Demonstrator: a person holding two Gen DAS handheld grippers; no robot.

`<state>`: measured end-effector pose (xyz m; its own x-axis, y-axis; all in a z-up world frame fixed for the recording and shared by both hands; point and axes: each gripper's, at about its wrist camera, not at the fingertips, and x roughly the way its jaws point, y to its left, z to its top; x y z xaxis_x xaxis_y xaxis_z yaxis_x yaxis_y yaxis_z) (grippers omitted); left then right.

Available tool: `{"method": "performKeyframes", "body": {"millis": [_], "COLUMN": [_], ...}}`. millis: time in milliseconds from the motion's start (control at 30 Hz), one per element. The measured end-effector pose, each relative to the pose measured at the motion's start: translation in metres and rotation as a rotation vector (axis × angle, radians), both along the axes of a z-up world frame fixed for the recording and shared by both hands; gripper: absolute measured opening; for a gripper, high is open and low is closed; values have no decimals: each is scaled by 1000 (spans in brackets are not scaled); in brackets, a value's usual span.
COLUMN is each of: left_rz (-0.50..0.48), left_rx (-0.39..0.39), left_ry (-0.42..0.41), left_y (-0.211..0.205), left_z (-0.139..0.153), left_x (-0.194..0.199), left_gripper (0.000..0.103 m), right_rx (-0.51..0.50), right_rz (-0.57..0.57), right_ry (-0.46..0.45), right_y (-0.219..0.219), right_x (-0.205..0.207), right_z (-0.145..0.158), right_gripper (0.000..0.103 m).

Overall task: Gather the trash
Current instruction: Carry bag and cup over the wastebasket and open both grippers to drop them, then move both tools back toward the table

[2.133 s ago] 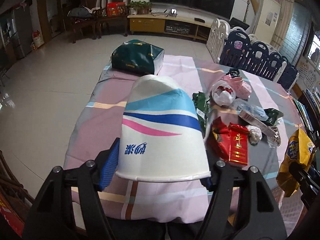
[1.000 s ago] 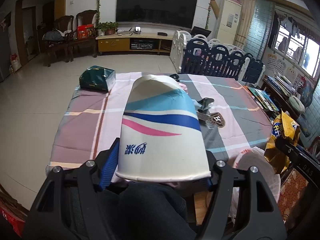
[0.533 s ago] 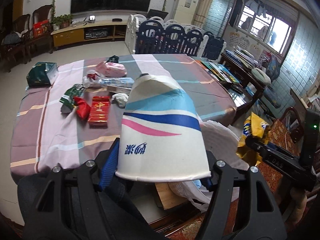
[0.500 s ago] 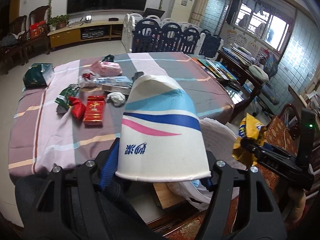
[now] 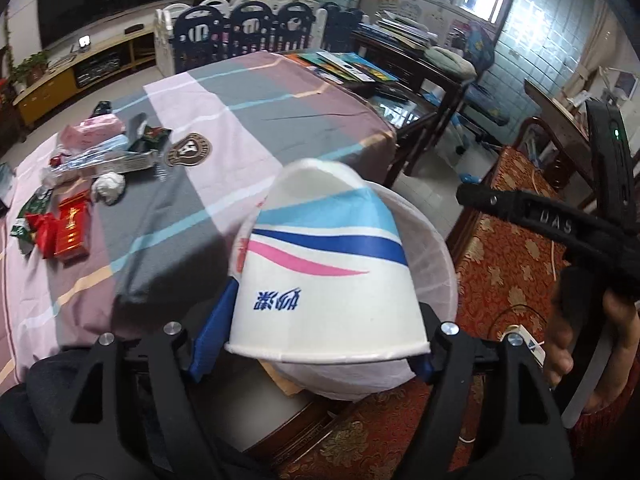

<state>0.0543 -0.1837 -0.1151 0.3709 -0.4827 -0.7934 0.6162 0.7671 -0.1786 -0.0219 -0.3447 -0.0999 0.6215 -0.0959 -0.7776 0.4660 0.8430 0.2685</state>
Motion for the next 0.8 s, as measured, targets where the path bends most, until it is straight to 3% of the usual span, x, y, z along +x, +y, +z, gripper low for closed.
{"method": "performKeyframes", "body": {"millis": [67,233,333,500,700,800], "left_rz": [-51,-26,99,404,601,650], "left_rx": [-9,36,88,189,156,133], "left_ry": [19,-25,-93,-234,-263,-262], "left_y": [-13,-15,4,51,102,119], "left_z": [-4,-8,-7,1,13,16], "left_x": [-3,-5,2,15,25,27], "left_gripper": [95,97,97,97,97,97], "right_rx": [-9,4,4,-57,-137,-198], "right_rz": [-24,-47,-26,28,99,96], "right_ry": [-16,-17,-13,-58,-171,-298], "right_y": [-9,-15,-6,18,58,79], "right_x": [-5,-10,-7,0,7,2], "right_z": [5,2,0,7,28,48], "right_gripper": [82,83,83,83,91,100]}}
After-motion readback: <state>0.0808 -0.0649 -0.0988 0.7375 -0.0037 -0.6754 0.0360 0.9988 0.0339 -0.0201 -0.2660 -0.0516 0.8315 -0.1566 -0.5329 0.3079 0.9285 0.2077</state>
